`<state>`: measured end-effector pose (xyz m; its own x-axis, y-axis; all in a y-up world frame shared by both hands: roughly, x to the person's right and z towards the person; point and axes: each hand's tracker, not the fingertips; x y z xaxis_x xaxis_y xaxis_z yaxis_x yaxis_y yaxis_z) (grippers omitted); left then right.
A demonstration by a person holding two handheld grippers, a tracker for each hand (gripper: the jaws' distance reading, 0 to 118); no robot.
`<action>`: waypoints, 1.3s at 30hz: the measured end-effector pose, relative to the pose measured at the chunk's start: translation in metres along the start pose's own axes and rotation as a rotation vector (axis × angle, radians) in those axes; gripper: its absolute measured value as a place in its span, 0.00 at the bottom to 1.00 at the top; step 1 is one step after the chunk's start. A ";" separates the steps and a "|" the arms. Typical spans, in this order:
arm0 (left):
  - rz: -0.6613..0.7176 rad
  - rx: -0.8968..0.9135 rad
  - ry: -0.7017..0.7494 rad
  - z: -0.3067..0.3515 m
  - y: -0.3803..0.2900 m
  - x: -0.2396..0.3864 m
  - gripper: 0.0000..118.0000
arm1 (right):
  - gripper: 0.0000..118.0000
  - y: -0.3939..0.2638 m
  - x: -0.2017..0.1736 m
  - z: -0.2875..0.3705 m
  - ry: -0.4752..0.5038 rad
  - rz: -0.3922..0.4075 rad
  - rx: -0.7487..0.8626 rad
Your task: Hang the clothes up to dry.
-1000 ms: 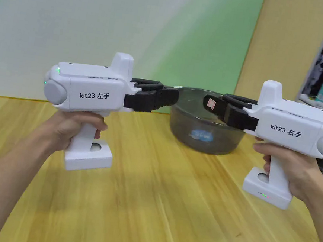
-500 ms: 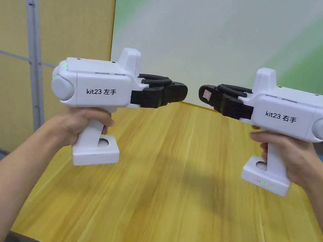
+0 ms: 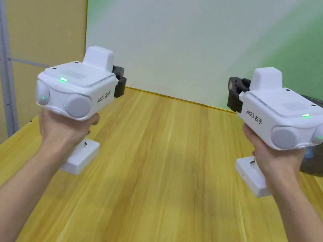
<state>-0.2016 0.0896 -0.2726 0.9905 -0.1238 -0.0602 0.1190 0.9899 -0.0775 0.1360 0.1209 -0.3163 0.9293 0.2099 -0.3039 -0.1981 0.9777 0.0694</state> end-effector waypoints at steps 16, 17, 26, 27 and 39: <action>0.121 -0.021 0.115 -0.007 -0.028 0.000 0.01 | 0.48 -0.060 0.057 0.000 0.011 -0.209 -0.158; 0.107 -0.025 0.128 -0.010 -0.031 0.004 0.15 | 0.81 -0.059 0.057 -0.003 0.053 -0.232 -0.171; 0.104 -0.071 0.106 -0.004 -0.050 0.013 1.00 | 1.00 -0.049 0.049 0.011 0.181 -0.480 -0.158; 0.100 -0.080 0.088 -0.005 -0.051 0.013 1.00 | 1.00 -0.047 0.049 0.012 0.144 -0.495 -0.162; 0.077 -0.062 0.033 0.001 -0.046 0.008 1.00 | 1.00 -0.052 0.055 -0.013 -0.035 -0.306 -0.240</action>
<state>-0.1996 0.0427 -0.2684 0.9936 -0.0509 -0.1005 0.0374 0.9905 -0.1327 0.1933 0.0818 -0.3485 0.9660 -0.0881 -0.2431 0.0266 0.9691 -0.2451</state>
